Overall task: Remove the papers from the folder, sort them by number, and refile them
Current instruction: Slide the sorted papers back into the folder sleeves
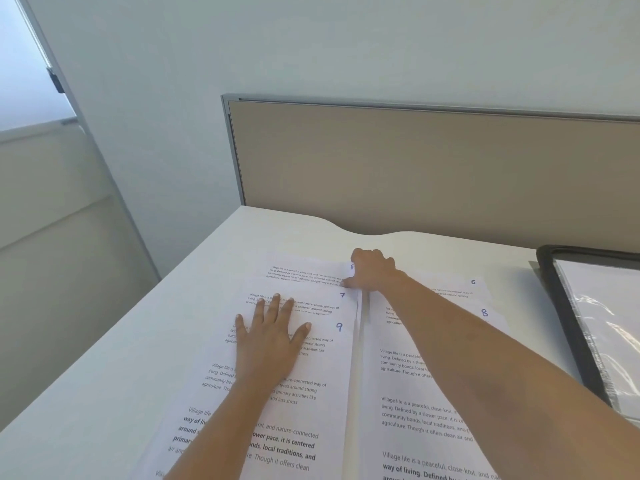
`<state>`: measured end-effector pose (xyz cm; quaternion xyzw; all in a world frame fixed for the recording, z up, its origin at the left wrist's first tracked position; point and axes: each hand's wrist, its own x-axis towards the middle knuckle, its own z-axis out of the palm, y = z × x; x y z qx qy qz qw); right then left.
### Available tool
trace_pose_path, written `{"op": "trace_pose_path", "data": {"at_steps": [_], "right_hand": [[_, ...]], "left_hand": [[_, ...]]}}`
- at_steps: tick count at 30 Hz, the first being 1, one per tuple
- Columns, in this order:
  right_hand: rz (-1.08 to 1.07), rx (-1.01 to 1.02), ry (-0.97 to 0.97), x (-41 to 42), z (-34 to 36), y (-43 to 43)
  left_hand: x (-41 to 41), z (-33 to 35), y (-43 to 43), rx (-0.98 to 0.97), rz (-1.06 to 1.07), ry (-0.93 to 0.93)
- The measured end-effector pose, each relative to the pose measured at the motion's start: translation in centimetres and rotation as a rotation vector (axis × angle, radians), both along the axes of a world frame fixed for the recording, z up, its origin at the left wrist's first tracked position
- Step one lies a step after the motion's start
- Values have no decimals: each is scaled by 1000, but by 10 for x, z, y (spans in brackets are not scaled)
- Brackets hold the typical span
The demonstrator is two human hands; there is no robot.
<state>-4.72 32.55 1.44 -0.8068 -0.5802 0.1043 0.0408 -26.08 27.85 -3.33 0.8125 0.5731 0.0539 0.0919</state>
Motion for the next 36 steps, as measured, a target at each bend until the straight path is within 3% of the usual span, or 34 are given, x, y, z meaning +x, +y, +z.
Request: {"op": "trace_pose_path", "data": {"at_steps": [3, 7, 11, 14, 22, 27, 36], "right_hand": [[-4, 85, 133, -5, 1, 2], [-209, 319, 632, -14, 3, 0], [-365, 394, 1031, -16, -1, -8], [-426, 435, 1163, -12, 1, -15], [-407, 491, 1264, -20, 33, -24], [-353, 127, 1164, -30, 22, -58], [-434, 343, 1053, -7, 37, -73]], "left_hand": [[1, 0, 1, -1, 0, -8], [0, -1, 1, -3, 1, -9], [-2, 0, 1, -12, 1, -10], [-5, 0, 1, -14, 0, -9], [-25, 2, 2, -31, 20, 15], [-25, 4, 1, -24, 13, 13], [-27, 4, -1, -40, 2, 6]]}}
